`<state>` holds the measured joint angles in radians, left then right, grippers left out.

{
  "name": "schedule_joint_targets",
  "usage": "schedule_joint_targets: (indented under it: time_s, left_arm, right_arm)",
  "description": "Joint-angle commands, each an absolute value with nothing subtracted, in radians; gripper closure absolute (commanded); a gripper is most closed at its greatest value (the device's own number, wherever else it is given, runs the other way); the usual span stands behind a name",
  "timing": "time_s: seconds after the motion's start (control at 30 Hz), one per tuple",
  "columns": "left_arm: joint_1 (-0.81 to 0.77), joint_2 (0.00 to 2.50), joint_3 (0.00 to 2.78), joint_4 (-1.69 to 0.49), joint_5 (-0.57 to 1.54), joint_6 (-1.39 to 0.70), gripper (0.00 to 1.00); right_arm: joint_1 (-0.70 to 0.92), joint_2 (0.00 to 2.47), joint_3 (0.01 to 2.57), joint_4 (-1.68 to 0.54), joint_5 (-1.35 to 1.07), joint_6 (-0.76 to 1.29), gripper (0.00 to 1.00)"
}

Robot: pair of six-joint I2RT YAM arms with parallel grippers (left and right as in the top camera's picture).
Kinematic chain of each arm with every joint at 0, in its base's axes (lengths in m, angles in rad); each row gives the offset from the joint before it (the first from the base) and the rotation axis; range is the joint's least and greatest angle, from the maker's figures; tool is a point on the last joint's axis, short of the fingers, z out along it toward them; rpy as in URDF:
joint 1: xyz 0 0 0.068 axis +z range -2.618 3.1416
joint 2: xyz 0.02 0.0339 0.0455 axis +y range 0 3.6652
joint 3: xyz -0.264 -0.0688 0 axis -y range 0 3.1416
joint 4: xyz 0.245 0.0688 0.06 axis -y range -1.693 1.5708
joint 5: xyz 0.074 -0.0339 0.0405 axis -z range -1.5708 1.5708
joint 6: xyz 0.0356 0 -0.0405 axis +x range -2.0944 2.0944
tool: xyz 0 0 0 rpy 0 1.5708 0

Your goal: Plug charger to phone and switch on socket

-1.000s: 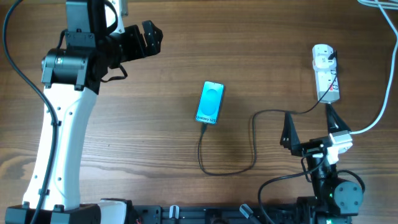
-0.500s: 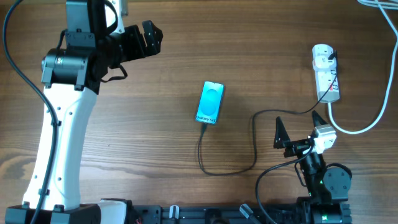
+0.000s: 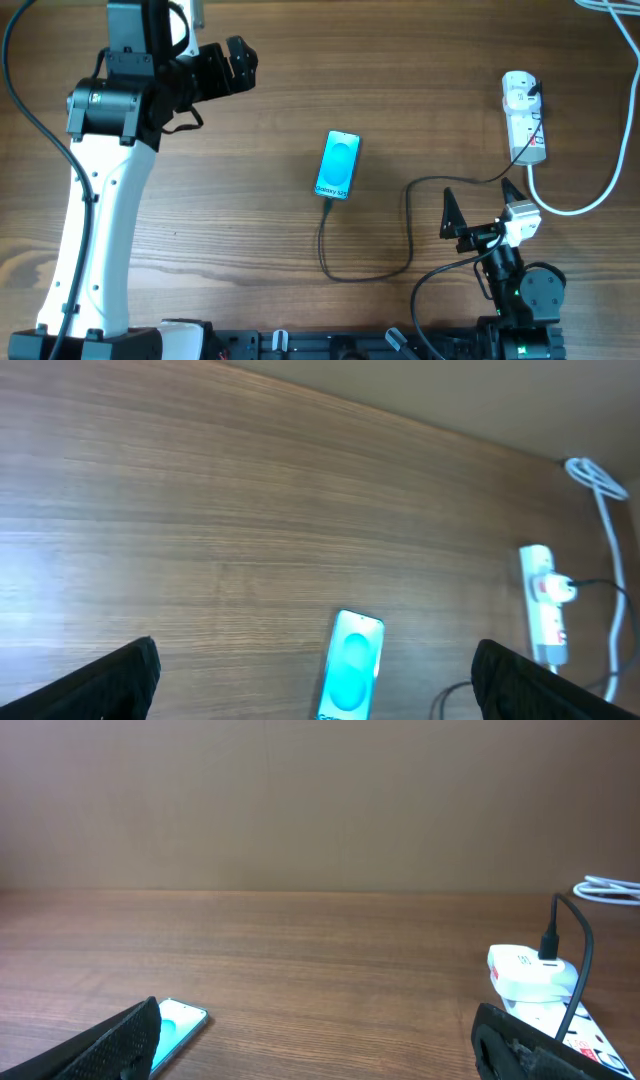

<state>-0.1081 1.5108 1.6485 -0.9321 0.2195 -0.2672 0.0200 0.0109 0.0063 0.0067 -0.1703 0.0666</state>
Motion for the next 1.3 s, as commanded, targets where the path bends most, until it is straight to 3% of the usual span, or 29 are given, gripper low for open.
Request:
schedule_joint_targets:
  time_s: [0.0,0.1,0.27,0.47,0.6,0.9,1.27]
  left_arm:
    - [-0.102,1.447,1.629,-0.965,0.054,-0.211,0.0]
    - [-0.102,1.313,1.457,-0.891,0.075,-0.072,0.0]
    - [-0.102,0.919,0.9,-0.561,0.247,0.258,0.0]
    - [-0.048,0.443,0.329,-0.141,0.242,0.175,0.0]
    - [-0.046,0.216,0.107,-0.011,0.196,0.118,0.0]
    - [-0.046,0.01,0.006,-0.067,0.15,0.065,0.0]
    - [-0.046,0.003,0.006,-0.064,0.148,0.066,0.0]
  right_arm:
    - [0.025,0.004,0.005,0.01,-0.156,0.08,0.0]
    - [0.025,0.004,0.005,0.01,-0.156,0.081,0.0]
    - [0.025,0.004,0.005,0.01,-0.156,0.081,0.0]
    - [0.025,0.004,0.005,0.01,-0.156,0.081,0.0]
    - [0.025,0.004,0.005,0.01,-0.156,0.081,0.0]
    - [0.025,0.004,0.005,0.01,-0.156,0.08,0.0]
    - [0.025,0.004,0.006,0.01,-0.156,0.081,0.0]
